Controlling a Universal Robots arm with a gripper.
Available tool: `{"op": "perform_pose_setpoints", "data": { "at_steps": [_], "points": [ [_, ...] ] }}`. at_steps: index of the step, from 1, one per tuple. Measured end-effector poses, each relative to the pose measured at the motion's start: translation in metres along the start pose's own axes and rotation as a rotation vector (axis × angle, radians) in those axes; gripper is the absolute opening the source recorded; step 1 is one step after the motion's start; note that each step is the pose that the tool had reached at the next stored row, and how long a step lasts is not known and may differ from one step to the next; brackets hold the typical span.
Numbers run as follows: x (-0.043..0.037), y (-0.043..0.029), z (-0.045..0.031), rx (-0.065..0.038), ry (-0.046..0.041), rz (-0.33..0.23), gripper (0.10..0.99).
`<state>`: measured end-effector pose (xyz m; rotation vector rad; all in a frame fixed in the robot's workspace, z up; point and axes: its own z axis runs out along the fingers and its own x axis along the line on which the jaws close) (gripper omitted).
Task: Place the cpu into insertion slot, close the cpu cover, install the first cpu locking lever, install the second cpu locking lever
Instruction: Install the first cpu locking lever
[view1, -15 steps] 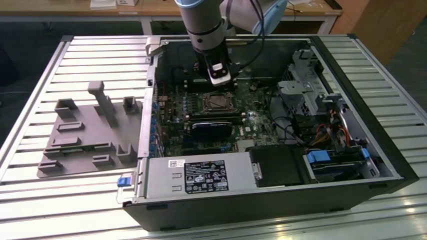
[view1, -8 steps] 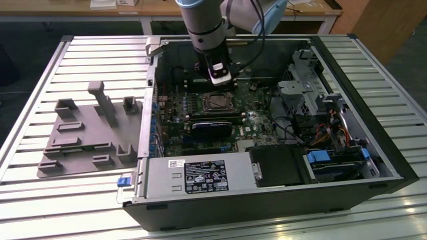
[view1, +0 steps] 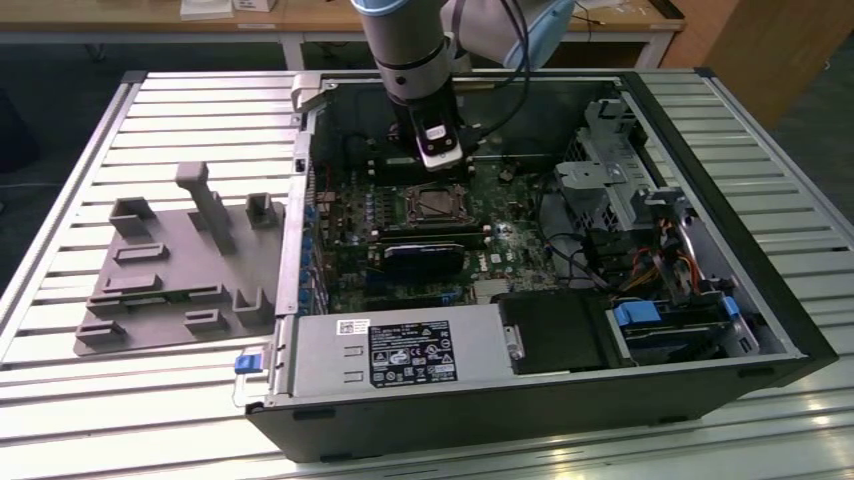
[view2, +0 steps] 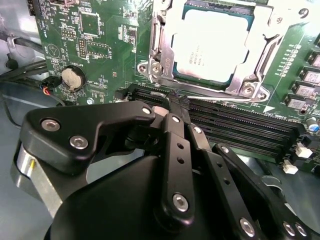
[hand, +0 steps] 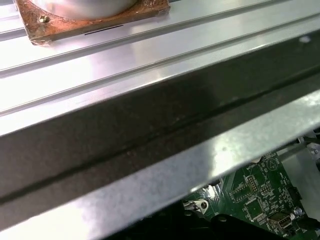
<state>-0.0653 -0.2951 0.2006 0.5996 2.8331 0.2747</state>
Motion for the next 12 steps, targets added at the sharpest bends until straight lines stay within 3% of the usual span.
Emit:
{"op": "perform_pose_setpoints", "data": {
  "at_steps": [12],
  "points": [
    [0.0006, -0.0007, 0.003, 0.002, -0.0011, 0.001, 0.102]
  ]
}}
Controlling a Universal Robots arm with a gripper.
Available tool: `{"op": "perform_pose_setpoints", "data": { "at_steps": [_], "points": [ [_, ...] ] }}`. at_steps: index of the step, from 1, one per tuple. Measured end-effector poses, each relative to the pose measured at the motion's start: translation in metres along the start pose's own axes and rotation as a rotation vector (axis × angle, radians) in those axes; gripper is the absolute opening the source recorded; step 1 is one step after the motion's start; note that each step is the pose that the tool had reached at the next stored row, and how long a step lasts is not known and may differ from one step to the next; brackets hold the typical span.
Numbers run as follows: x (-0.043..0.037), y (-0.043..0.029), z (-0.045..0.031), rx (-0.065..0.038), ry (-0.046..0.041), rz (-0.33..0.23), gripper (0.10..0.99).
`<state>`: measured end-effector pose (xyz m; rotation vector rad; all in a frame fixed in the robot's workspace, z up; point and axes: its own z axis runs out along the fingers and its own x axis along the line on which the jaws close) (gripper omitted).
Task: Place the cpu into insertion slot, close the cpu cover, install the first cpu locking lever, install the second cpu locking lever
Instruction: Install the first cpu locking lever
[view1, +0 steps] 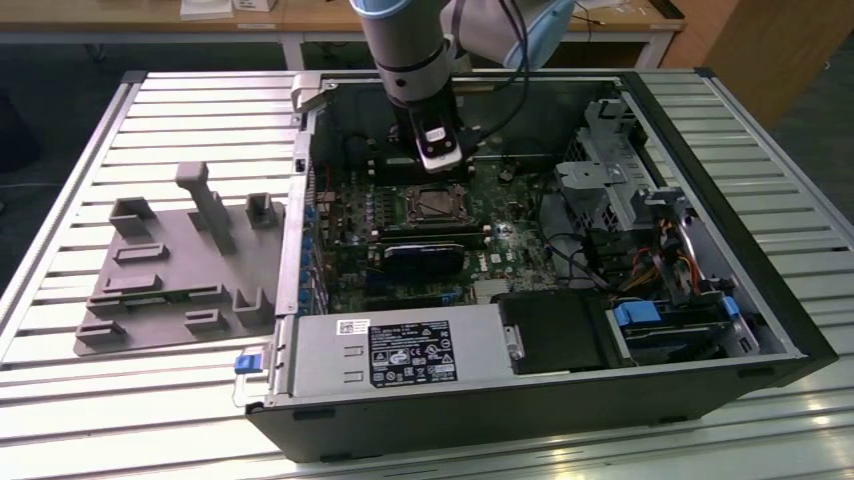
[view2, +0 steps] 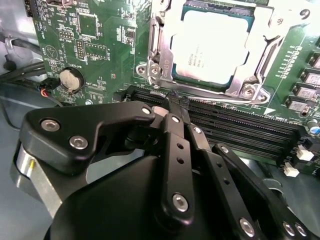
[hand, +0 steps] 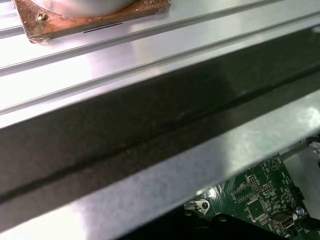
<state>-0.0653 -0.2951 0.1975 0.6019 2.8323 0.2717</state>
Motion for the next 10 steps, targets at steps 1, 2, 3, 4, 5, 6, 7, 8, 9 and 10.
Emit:
{"op": "perform_pose_setpoints", "data": {
  "at_steps": [1, 2, 3, 4, 5, 6, 7, 8, 9, 10],
  "points": [
    [0.0, -0.0001, 0.0003, 0.0, -0.0001, 0.0, 0.102],
    [0.0001, -0.0001, 0.0006, 0.0, -0.0002, 0.0, 0.102],
    [0.0001, -0.0002, 0.0009, 0.001, -0.0003, 0.0, 0.102],
    [0.0002, -0.0003, 0.0012, 0.001, -0.0004, 0.0, 0.102],
    [0.0003, -0.0004, 0.0015, 0.001, -0.0005, 0.0, 0.102],
    [0.0003, -0.0004, 0.0018, 0.002, -0.0006, 0.0, 0.102],
    [0.0004, -0.0005, 0.0022, 0.002, -0.0007, 0.0, 0.102],
    [0.0005, -0.0006, 0.0026, 0.002, -0.0008, 0.0, 0.102],
    [0.0005, -0.0007, 0.0029, 0.002, -0.0009, 0.0, 0.102],
    [0.0006, -0.0007, 0.0032, 0.002, -0.001, 0.0, 0.102]
  ]
}}
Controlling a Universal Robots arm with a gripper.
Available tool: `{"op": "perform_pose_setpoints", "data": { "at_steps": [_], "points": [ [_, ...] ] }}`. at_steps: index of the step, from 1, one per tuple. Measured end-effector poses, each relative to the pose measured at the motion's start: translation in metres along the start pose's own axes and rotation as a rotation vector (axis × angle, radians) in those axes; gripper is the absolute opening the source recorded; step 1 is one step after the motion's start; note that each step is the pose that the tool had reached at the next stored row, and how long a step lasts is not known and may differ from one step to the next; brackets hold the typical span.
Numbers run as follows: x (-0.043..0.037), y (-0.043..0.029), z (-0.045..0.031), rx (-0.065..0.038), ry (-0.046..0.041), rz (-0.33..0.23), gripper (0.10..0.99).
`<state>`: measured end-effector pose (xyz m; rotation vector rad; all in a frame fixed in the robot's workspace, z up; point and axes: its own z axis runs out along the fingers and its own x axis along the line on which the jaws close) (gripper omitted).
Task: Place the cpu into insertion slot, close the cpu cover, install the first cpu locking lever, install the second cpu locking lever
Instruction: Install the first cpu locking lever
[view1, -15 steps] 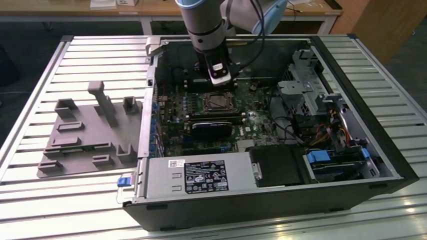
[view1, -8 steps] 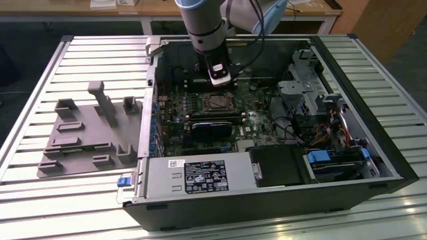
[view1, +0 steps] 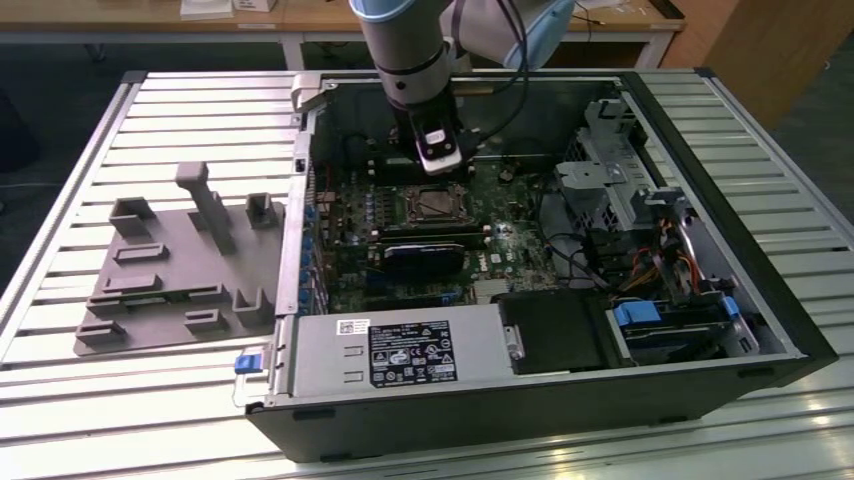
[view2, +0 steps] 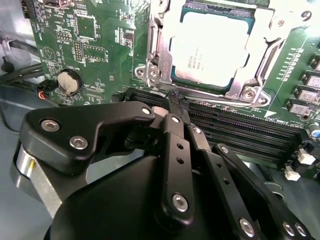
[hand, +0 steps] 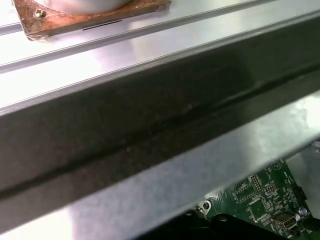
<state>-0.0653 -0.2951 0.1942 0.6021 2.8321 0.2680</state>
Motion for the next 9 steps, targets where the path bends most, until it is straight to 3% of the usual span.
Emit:
{"op": "perform_pose_setpoints", "data": {
  "at_steps": [9],
  "points": [
    [0.0002, -0.0009, 0.0019, 0.001, -0.0005, 0.0, 0.102]
  ]
}}
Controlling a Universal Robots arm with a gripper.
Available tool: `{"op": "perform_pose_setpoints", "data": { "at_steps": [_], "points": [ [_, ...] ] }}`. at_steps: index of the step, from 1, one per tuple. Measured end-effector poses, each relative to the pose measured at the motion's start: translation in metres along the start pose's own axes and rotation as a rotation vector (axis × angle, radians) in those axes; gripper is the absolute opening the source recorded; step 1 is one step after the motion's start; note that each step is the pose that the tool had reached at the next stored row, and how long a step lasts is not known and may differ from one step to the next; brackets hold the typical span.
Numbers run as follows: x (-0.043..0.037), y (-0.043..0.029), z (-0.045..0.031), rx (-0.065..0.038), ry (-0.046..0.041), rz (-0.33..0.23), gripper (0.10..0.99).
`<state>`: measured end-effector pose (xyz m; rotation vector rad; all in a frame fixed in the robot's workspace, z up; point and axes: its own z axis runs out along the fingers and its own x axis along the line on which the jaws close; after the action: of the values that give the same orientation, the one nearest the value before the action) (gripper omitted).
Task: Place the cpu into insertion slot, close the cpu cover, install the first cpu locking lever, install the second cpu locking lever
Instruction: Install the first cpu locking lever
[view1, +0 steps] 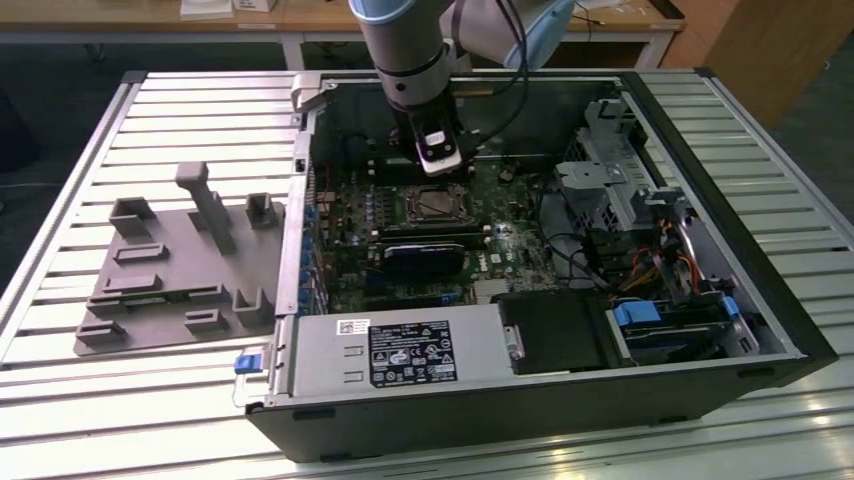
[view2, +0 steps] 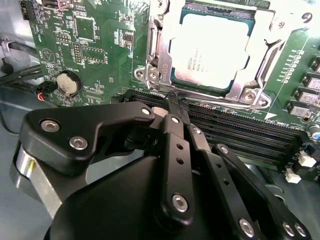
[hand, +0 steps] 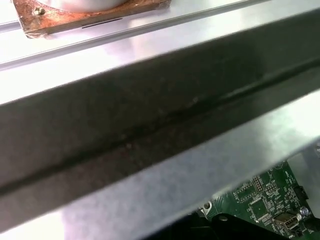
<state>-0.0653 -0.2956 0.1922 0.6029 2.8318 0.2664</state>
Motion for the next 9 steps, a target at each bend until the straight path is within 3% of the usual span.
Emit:
{"op": "perform_pose_setpoints", "data": {
  "at_steps": [9],
  "points": [
    [-0.0003, -0.0006, 0.0001, -0.001, 0.0001, 0.0, 0.102]
  ]
}}
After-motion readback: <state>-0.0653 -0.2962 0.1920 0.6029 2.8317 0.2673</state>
